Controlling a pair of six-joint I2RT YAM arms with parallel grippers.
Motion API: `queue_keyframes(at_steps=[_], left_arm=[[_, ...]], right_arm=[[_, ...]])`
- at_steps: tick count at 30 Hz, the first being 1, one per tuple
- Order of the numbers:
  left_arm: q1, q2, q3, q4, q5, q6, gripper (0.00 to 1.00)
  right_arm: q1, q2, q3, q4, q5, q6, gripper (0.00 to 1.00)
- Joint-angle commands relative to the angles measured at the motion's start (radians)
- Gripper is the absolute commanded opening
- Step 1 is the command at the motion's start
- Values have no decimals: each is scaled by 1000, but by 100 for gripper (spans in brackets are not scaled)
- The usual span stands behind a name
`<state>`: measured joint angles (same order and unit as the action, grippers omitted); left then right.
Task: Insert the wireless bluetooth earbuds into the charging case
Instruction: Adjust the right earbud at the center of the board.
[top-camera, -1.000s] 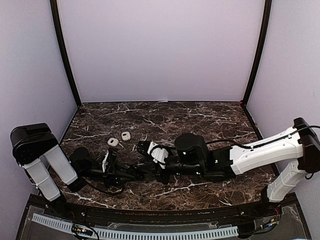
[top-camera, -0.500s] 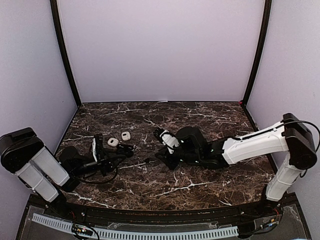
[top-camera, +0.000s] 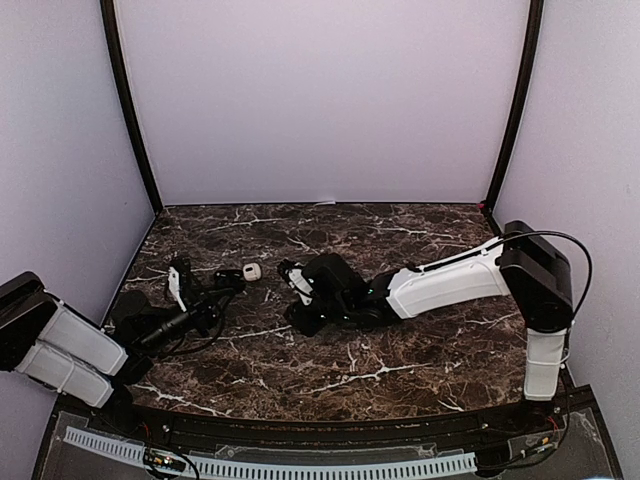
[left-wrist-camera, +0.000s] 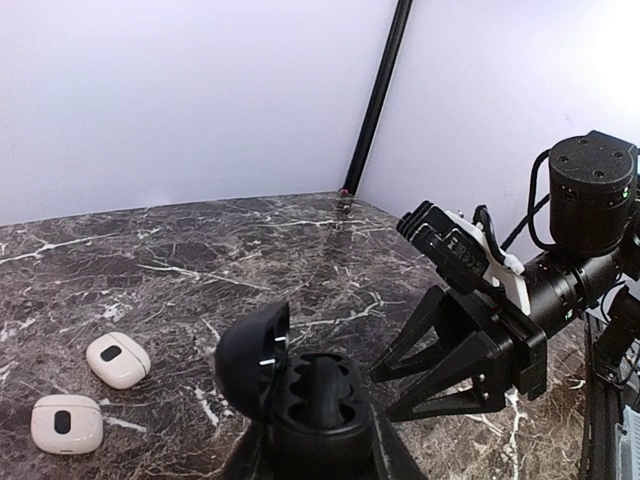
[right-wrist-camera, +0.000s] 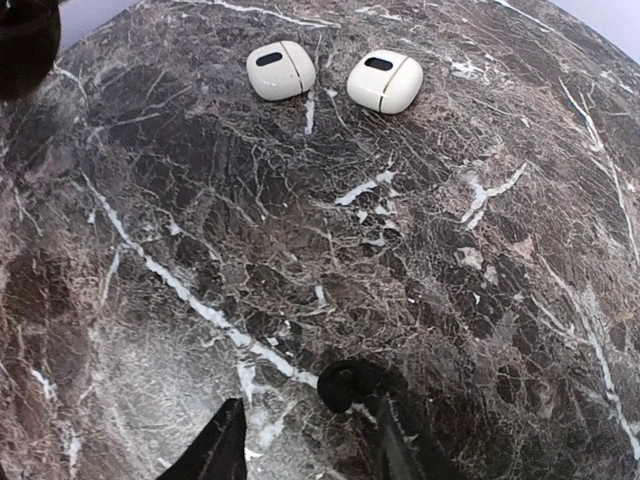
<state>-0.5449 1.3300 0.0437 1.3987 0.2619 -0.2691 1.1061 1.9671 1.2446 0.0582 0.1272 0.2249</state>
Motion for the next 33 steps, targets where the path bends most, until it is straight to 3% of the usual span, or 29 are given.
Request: queue_keyframes(at_steps=[1, 8, 17, 33], left_arm=[[7, -28, -13, -48, -51, 15, 15], [7, -18, -9, -37, -25, 20, 15], [7, 7, -2, -19, 12, 15, 14], [7, 52, 13, 11, 83, 4, 14]], right_arm=[[10, 65, 54, -55, 68, 37, 51], [31, 152, 134, -121, 188, 43, 66], [21, 146, 83, -167, 327, 49, 66], [-150, -51, -181, -106, 316, 16, 63]])
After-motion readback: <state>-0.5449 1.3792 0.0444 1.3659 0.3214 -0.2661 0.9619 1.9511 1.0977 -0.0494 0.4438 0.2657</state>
